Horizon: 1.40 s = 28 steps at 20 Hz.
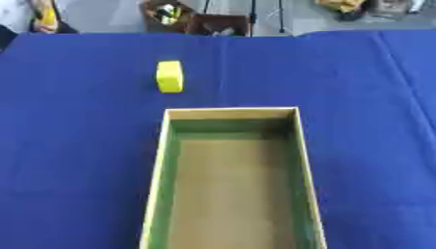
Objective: Pick up objects on the table and place them in the box.
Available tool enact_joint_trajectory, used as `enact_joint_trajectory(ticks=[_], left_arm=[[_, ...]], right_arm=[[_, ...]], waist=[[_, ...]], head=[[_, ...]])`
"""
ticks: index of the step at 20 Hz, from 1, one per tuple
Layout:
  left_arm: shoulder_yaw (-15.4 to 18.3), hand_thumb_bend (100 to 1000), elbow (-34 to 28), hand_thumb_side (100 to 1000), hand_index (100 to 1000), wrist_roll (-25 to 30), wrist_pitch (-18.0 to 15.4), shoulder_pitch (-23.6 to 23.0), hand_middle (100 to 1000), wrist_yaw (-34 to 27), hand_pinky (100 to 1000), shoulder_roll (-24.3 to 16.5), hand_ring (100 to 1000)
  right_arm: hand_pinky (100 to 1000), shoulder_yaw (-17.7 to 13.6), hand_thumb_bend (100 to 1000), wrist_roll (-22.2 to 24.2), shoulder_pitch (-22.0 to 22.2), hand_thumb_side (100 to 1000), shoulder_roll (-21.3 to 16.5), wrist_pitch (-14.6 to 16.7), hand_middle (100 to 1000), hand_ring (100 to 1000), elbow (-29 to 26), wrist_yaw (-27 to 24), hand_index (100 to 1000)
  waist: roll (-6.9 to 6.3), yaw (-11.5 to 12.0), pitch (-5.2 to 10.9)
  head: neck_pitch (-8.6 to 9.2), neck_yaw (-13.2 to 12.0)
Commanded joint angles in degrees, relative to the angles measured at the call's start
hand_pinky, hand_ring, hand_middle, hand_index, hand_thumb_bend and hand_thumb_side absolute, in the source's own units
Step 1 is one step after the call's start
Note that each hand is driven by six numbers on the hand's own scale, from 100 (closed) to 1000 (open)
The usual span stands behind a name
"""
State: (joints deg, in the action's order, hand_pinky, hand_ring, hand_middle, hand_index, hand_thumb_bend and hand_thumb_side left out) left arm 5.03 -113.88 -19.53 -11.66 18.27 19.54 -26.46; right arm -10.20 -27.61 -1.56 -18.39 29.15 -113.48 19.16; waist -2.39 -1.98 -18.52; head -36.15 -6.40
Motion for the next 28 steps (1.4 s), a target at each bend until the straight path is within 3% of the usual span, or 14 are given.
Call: enact_joint_trajectory(ticks=[1,9,19,23,28], left_arm=[[-1.06,144,-0.71,914,860,1.42,3.51,1.32,702,2.61,536,-6.22,615],[-4.59,114,-0.71,895,891,9.27,12.53,3.24,742,6.17,567,-15.7,659],[-8.02,137,-0.6,873,937,28.18,21.06,7.64,800,9.08,613,-24.72,730],[-9.0,198,2.27,866,964,34.76,22.3,10.73,817,10.67,632,-26.33,750],[-11.02,319,8.06,874,995,39.61,20.71,14.94,841,12.35,653,-27.16,775]], right_arm=[[723,0.11,191,0.48,-0.4,703,-1.15,0.15,668,770,-1.11,0.02,808],[724,0.66,198,1.26,-0.57,708,-1.32,0.3,667,771,-1.11,-0.29,809],[724,1.33,210,1.95,-0.4,720,-1.9,0.86,666,771,-1.11,-0.44,809],[725,1.65,220,2.37,-0.48,721,-2.05,0.83,665,771,-1.11,-0.38,809],[725,1.98,230,2.87,-0.62,718,-2.04,0.65,664,771,-1.11,-0.28,809]], waist=[[-0.01,-0.16,0.97],[-0.22,-1.02,0.84],[-0.56,-2.34,0.82],[-0.98,-2.81,0.62],[-1.47,-3.6,0.22]], head=[[0.24,0.01],[0.3,-0.38],[-0.07,-1.12],[0.05,-1.54],[0.58,-1.93]])
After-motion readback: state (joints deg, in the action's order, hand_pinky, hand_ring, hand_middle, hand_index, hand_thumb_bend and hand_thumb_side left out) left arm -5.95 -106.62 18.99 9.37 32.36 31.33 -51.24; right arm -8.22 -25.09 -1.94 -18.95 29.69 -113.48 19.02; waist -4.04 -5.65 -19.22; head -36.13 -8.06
